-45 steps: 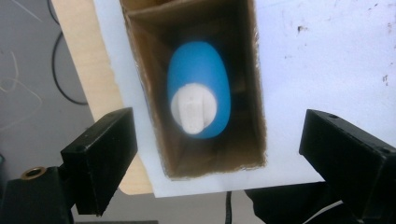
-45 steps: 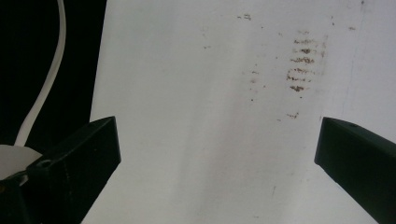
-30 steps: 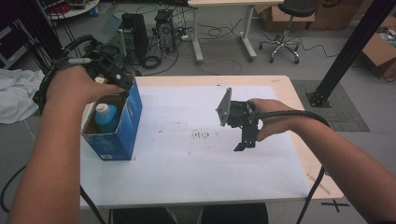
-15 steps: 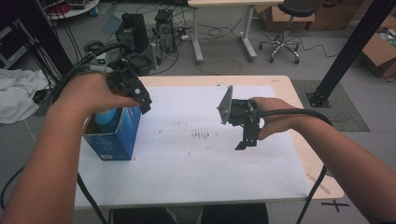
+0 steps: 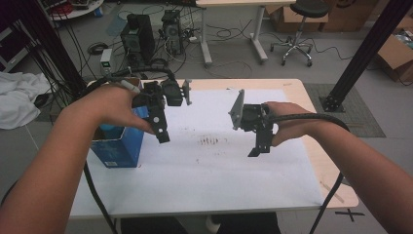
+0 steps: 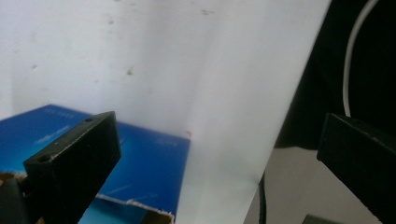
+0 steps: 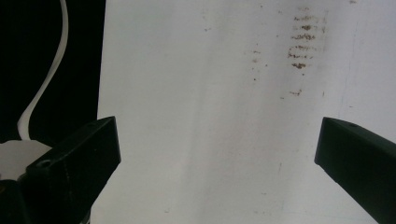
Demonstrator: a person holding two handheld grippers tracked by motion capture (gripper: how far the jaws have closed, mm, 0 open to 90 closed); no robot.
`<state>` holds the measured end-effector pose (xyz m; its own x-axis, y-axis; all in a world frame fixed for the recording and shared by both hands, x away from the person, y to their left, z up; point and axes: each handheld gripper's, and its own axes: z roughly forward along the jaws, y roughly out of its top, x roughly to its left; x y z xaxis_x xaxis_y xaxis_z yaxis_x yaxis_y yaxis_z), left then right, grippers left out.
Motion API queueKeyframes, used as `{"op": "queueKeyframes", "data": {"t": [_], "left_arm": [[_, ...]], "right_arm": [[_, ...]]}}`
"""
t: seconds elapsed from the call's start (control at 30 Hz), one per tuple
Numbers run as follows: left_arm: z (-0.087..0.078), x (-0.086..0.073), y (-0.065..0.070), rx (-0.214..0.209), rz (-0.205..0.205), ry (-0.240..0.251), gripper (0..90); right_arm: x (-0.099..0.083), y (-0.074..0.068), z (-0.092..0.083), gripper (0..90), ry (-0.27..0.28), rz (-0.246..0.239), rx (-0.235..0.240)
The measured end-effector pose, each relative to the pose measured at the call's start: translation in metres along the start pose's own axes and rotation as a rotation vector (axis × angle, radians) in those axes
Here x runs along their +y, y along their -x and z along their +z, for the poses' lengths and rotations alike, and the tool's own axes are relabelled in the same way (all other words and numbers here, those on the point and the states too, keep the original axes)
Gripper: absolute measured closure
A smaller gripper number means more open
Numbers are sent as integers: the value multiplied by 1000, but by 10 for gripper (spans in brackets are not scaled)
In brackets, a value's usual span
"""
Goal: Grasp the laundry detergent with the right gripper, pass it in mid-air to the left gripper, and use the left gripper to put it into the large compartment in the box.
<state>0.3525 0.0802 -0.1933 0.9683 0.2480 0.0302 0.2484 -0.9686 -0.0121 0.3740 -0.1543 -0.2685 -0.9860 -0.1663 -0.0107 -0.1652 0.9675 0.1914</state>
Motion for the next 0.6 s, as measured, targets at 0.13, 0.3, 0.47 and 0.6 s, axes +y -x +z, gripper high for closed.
{"op": "queueKeyframes", "data": {"t": [0.13, 0.3, 0.47, 0.6], "left_arm": [[7, 4, 4, -37, 48, 6, 1], [10, 9, 8, -38, 86, 9, 1], [7, 15, 10, -36, 110, 23, 1], [7, 19, 14, -37, 132, 20, 1]], "right_arm": [[-2, 2, -1, 0, -3, 5, -4], [1, 5, -4, 0, -5, -7, -8], [1, 6, -6, 0, -9, 0, -10], [0, 5, -6, 0, -12, -2, -11]]}}
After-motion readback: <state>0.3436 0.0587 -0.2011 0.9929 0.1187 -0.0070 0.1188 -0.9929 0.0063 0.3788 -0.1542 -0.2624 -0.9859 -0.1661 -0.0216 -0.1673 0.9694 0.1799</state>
